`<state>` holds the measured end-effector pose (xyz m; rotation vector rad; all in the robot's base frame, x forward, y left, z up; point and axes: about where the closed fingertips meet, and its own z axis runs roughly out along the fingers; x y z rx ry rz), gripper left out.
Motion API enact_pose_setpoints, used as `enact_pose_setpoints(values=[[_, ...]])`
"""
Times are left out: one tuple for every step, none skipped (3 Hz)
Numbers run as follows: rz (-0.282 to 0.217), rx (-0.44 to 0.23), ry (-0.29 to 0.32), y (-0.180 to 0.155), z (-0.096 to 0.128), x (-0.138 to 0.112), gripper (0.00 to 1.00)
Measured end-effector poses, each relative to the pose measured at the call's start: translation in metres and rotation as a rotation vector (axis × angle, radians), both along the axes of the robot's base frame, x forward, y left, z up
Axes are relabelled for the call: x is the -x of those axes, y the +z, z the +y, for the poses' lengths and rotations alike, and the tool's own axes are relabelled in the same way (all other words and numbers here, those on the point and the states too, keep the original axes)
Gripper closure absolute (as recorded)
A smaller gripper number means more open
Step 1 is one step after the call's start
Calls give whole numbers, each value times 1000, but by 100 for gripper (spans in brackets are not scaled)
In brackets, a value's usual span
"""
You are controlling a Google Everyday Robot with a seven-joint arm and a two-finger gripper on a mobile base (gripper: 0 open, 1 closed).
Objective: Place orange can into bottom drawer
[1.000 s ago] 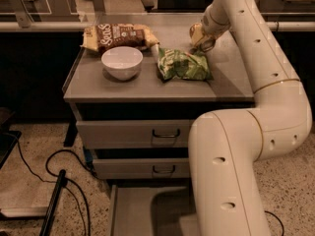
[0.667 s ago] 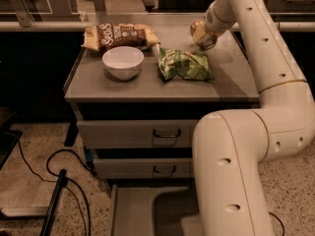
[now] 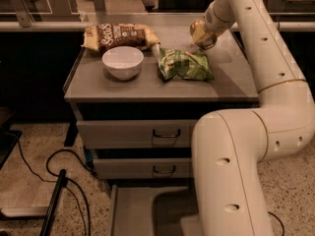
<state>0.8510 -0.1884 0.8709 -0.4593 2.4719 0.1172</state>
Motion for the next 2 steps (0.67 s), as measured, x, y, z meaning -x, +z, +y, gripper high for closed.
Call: enact_pose_setpoints(values=[[-28, -14, -14, 59, -8, 28, 100], [-28, -14, -14, 59, -8, 28, 100]])
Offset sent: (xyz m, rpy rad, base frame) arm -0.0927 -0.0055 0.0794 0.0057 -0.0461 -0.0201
